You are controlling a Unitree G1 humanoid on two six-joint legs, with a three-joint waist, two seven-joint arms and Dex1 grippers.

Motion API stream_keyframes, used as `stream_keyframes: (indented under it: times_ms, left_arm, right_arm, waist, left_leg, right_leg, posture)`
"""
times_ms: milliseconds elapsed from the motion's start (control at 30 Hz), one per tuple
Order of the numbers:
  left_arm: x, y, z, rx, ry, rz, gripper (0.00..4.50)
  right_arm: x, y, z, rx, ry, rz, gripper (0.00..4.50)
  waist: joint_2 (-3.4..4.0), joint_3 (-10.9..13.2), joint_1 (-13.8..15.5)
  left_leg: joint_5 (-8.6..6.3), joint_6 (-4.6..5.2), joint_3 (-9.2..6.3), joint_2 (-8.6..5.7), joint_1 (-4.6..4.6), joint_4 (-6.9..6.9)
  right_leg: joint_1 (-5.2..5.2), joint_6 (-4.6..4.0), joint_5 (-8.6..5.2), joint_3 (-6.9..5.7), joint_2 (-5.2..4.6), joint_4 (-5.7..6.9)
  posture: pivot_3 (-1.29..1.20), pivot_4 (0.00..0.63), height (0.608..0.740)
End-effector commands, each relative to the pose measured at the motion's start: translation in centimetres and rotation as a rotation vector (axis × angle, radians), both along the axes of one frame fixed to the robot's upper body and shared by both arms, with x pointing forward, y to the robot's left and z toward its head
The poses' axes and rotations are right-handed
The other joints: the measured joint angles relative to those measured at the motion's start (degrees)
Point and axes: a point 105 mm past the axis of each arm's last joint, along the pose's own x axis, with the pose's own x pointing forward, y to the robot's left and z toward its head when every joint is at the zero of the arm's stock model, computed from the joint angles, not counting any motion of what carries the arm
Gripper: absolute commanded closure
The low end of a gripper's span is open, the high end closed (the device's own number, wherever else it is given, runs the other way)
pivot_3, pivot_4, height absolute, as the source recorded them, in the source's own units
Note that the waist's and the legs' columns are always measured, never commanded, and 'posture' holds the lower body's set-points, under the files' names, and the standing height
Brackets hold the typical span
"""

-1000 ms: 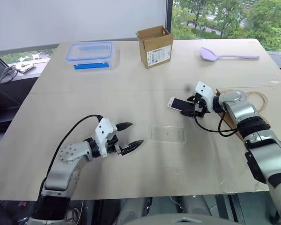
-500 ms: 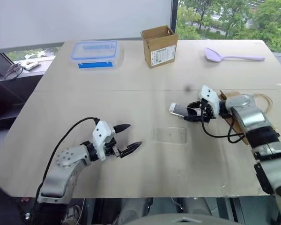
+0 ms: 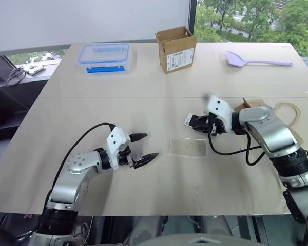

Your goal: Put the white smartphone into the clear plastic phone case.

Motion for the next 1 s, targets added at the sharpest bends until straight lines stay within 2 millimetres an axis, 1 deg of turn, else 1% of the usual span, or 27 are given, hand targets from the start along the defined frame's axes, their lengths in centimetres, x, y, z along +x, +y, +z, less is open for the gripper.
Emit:
stream_keyframes:
  times_ms: [33,133,200,233,367,467,533,600,667,700,733,767,800,833,933,1000]
  left_arm:
    - [0.1,-0.1,0.7,0.002,-0.038,-0.018,0.00]
    - [0.0,-0.2,0.5,0.005,-0.040,-0.021,0.00]
    - [-0.2,-0.3,0.4,0.004,-0.040,-0.023,0.00]
    - [-0.2,-0.4,0.4,0.004,-0.040,-0.023,0.00]
    - [-0.4,-0.3,0.2,-0.001,-0.038,-0.013,0.00]
    - [-0.6,-0.3,0.1,-0.002,-0.038,-0.007,0.00]
    - [-0.7,-0.3,0.1,-0.005,-0.038,-0.004,0.00]
    - [-0.8,-0.3,0.0,-0.009,-0.035,0.002,0.00]
    - [-0.9,-0.2,0.0,-0.009,-0.033,0.006,0.00]
    - [-0.9,-0.3,-0.1,-0.009,-0.032,0.006,0.00]
    - [-1.0,-0.3,-0.1,-0.009,-0.031,0.006,0.00]
    - [-1.0,-0.4,-0.1,-0.010,-0.030,0.005,0.00]
    - [-1.0,-0.4,-0.1,-0.013,-0.029,0.004,0.00]
    - [-0.9,-0.5,-0.1,-0.015,-0.029,0.003,0.00]
    - [-0.9,-0.6,-0.1,-0.017,-0.028,0.000,0.00]
    - [-0.9,-0.7,-0.1,-0.018,-0.027,-0.003,0.00]
  right_arm:
    - [0.9,-0.7,1.5,-0.041,-0.041,-0.002,1.39]
    - [1.8,-1.1,0.8,-0.136,-0.010,0.006,0.06]
    - [2.4,-1.7,-0.4,-0.226,0.026,-0.012,0.06]
    - [2.3,-1.8,-1.1,-0.265,0.049,0.006,0.06]
    - [1.8,-1.0,-2.0,-0.259,0.144,0.040,0.06]
    - [1.9,-1.7,-3.2,-0.313,0.171,0.008,0.06]
    - [1.6,-1.8,-4.0,-0.312,0.205,0.002,0.06]
    - [1.2,-1.3,-3.9,-0.277,0.226,0.001,0.06]
    - [1.2,-1.9,-4.5,-0.324,0.203,-0.008,0.06]
    - [1.2,-2.2,-5.0,-0.338,0.209,-0.020,0.28]
    - [1.0,-2.4,-5.5,-0.351,0.219,-0.021,0.63]
    - [0.9,-2.6,-6.0,-0.363,0.223,-0.027,0.84]
    - [0.8,-2.8,-6.5,-0.369,0.228,-0.037,1.33]
    - [0.7,-3.0,-6.8,-0.373,0.227,-0.043,1.60]
    - [0.9,-3.3,-6.9,-0.365,0.215,-0.069,1.61]
    - [1.2,-3.6,-6.3,-0.347,0.198,-0.087,1.61]
  waist:
    - [0.00,0.0,-0.1]
    - [0.00,0.0,-0.6]
    - [0.00,0.0,-0.7]
    - [0.00,0.0,-0.7]
    - [-0.06,0.0,-0.5]
    - [-0.06,-0.1,-0.4]
    - [-0.11,-0.1,-0.3]
    - [-0.11,-0.1,-0.3]
    - [-0.13,-0.1,-0.2]
    - [-0.14,-0.2,-0.2]
    - [-0.15,-0.2,-0.2]
    - [-0.21,-0.3,-0.2]
    - [-0.26,-0.5,-0.2]
    - [-0.32,-0.6,-0.2]
    - [-0.49,-1.1,-0.1]
    - [-0.52,-1.1,0.0]
  left_leg:
    - [0.05,-0.10,0.00,0.00,0.00,0.00]
    - [0.08,-0.15,0.05,0.01,-0.01,-0.03]
    - [0.09,-0.17,0.11,0.02,0.00,-0.05]
    - [0.09,-0.17,0.10,0.03,0.00,-0.05]
    - [0.05,-0.12,0.07,0.03,0.02,-0.04]
    - [0.04,-0.10,0.07,0.03,0.02,-0.04]
    - [0.04,-0.10,0.05,0.03,0.06,-0.04]
    - [0.02,-0.07,0.04,0.03,0.10,-0.04]
    - [-0.02,-0.01,0.01,0.03,0.09,-0.03]
    - [-0.03,0.01,-0.02,0.03,0.10,-0.03]
    - [-0.03,0.01,-0.03,0.03,0.12,-0.03]
    - [-0.03,0.01,-0.03,0.03,0.12,-0.03]
    - [-0.03,0.01,-0.03,0.03,0.13,-0.03]
    - [-0.03,0.01,-0.02,0.03,0.15,-0.03]
    - [-0.05,0.04,-0.01,0.02,0.23,-0.03]
    - [-0.07,0.05,-0.03,0.02,0.44,-0.03]
  right_leg:
    - [0.00,0.00,0.00,0.00,0.00,-0.01]
    - [-0.03,0.00,0.00,0.03,0.00,-0.02]
    - [-0.06,0.00,0.00,0.07,0.01,-0.01]
    - [-0.06,0.00,0.00,0.06,0.02,-0.01]
    - [-0.03,0.00,0.00,0.04,0.02,-0.02]
    - [-0.02,0.00,0.00,0.05,0.01,-0.01]
    - [0.01,0.00,0.00,0.04,0.01,-0.01]
    - [0.03,0.00,0.00,0.04,0.01,0.00]
    - [0.02,0.00,0.00,0.04,0.01,0.00]
    - [0.02,0.00,0.00,0.03,0.01,0.00]
    - [0.03,0.00,0.00,0.03,0.01,0.00]
    - [0.03,0.00,0.00,0.03,0.01,0.00]
    - [0.04,0.00,0.00,0.03,0.01,0.01]
    - [0.06,0.00,0.00,0.03,0.01,0.01]
    - [0.15,0.00,0.00,0.01,0.01,0.00]
    - [0.38,-0.01,-0.01,-0.01,0.01,-0.03]
  posture:
    - [0.00,0.150,0.740]
    - [0.00,0.150,0.740]
    - [0.00,0.150,0.740]
    - [0.00,0.150,0.740]
    - [0.00,0.150,0.740]
    - [0.00,0.150,0.740]
    - [0.00,0.150,0.740]
    - [0.00,0.150,0.740]
    - [0.00,0.150,0.740]
    - [0.00,0.150,0.740]
    - [0.00,0.150,0.740]
    - [0.00,0.150,0.740]
    - [0.00,0.150,0.740]
    - [0.00,0.150,0.740]
    - [0.00,0.150,0.740]
    - [0.00,0.150,0.740]
